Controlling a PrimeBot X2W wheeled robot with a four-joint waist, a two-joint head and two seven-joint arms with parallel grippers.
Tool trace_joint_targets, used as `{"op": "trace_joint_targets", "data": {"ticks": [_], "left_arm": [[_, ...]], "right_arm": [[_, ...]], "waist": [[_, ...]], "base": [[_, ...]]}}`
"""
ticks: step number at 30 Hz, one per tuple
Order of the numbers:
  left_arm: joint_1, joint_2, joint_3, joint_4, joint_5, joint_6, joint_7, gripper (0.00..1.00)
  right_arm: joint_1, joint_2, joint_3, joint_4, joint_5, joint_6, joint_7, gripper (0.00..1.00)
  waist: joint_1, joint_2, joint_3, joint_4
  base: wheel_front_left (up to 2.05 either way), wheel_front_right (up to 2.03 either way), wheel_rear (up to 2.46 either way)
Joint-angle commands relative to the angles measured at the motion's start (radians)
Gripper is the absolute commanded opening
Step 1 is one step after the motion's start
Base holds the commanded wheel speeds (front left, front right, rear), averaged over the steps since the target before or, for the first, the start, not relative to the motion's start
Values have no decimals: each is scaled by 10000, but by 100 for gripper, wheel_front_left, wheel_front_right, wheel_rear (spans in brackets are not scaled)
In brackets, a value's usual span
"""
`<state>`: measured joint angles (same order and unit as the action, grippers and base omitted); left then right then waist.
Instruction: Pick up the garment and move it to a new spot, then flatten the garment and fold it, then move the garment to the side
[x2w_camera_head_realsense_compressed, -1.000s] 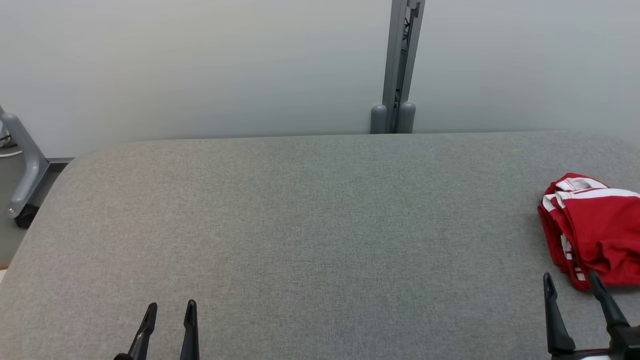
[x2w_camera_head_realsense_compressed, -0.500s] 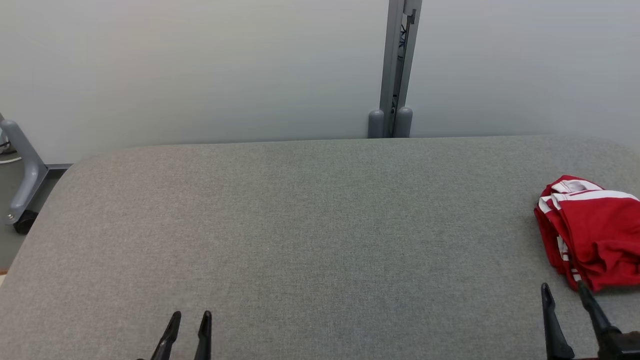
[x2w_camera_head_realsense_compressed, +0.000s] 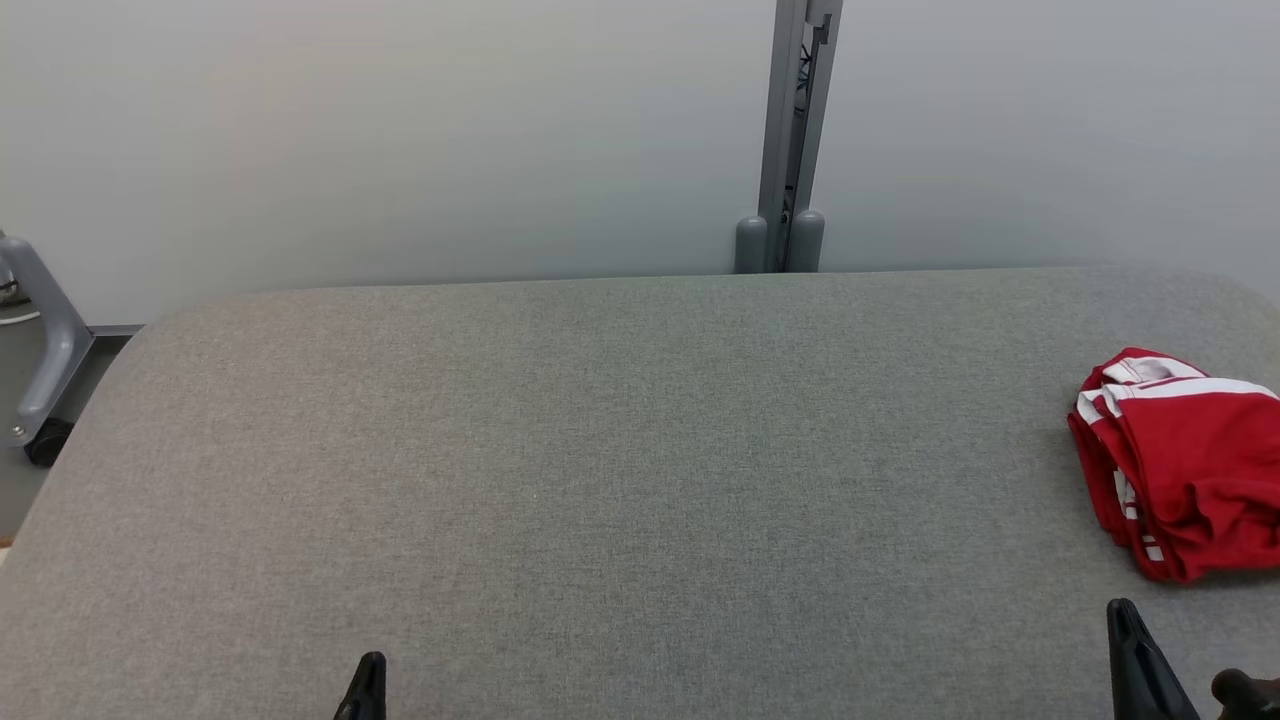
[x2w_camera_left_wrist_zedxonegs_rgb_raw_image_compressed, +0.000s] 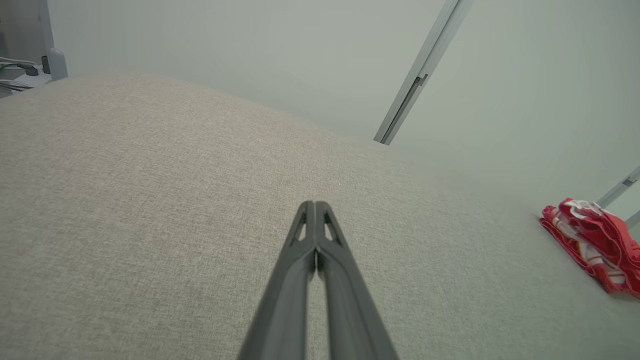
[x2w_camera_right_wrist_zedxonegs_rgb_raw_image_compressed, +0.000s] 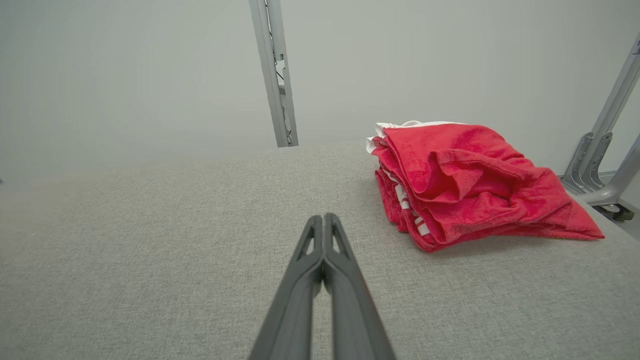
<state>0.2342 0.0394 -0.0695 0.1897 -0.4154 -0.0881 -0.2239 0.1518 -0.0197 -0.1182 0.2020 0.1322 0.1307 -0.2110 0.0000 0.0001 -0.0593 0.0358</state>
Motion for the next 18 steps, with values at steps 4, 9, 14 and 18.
{"op": "trace_joint_targets", "data": {"ticks": [4,9,14,18], "left_arm": [[-565,101,150,-70,-1105,-73,231,0],[-744,128,214,-23,-1771,-95,389,0],[-954,159,295,28,-2560,-121,576,0],[-1109,180,361,49,-3157,-144,724,0]], "right_arm": [[-409,-110,6,-134,1323,0,249,0],[-533,-125,19,-115,2116,0,413,0],[-686,-142,25,-83,3056,0,618,0],[-810,-156,27,-58,3766,0,779,0]], "waist": [[0,-1,28,-16],[0,-1,49,-28],[0,-1,76,-43],[0,-1,97,-55]], "base": [[0,0,0],[0,0,0],[0,0,0],[0,0,0]]}}
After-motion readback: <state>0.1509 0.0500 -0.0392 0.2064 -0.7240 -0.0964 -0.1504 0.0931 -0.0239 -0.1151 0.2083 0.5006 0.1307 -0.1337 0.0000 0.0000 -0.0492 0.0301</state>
